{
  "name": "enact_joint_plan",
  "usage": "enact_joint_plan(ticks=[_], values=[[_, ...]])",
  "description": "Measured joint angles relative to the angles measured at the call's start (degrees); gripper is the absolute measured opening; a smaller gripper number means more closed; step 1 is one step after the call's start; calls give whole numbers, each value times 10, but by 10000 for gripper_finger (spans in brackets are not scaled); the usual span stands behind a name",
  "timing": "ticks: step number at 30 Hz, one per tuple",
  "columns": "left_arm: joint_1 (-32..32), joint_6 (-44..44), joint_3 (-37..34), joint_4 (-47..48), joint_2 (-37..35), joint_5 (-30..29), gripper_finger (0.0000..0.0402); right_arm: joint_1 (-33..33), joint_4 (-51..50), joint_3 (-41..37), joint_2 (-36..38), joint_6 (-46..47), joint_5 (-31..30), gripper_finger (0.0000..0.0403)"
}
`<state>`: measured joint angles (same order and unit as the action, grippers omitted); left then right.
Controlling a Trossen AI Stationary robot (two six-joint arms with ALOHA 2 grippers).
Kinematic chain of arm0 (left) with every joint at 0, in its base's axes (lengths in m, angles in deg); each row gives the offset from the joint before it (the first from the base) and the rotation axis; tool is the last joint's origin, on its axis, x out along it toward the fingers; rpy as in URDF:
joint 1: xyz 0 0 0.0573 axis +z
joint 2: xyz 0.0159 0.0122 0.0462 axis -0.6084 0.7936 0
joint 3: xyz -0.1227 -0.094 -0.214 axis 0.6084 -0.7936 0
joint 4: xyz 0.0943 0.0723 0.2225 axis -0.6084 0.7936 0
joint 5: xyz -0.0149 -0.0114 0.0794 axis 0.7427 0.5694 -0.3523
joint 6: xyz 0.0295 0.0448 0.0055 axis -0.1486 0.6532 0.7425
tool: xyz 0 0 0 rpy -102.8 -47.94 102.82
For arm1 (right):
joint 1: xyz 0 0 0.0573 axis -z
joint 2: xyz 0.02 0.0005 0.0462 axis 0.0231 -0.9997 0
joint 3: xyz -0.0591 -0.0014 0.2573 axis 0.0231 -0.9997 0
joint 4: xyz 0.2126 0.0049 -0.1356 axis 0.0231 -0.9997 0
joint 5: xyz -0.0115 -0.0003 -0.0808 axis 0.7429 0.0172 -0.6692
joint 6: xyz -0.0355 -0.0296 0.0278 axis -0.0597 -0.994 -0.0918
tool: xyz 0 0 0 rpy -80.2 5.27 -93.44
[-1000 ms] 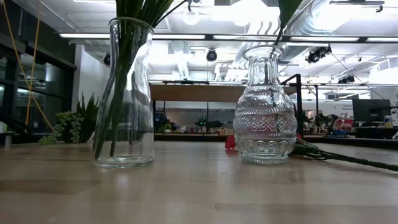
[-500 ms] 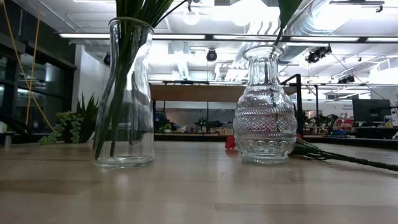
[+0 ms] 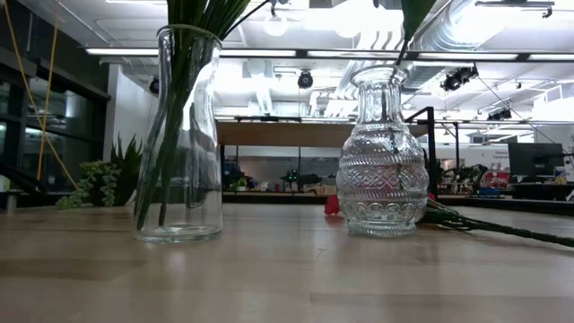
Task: Pick and place flowers into a vace then onto a shelf
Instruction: Put the orange flowers into the right transparent flower vase
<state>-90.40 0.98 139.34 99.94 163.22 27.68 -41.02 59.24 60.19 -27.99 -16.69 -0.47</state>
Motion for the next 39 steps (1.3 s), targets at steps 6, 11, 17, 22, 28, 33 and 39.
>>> enact_joint_plan(ticks=[6,11,17,22,28,33,39], values=[[0,0,0,1,0,0,134,4,-51,0,0,47,25,0],[0,0,0,1,0,0,134,4,-66,0,0,52,26,0],[0,0,0,1,0,0,134,-1,-52,0,3,34,-1,0],[0,0,0,4,0,0,134,-6,-47,0,4,37,-6,0],[0,0,0,9,0,0,134,-1,-16,0,4,34,-16,0],[0,0,0,9,0,0,134,6,-20,0,4,33,-17,0],[0,0,0,9,0,8,134,22,-46,0,4,65,14,0]])
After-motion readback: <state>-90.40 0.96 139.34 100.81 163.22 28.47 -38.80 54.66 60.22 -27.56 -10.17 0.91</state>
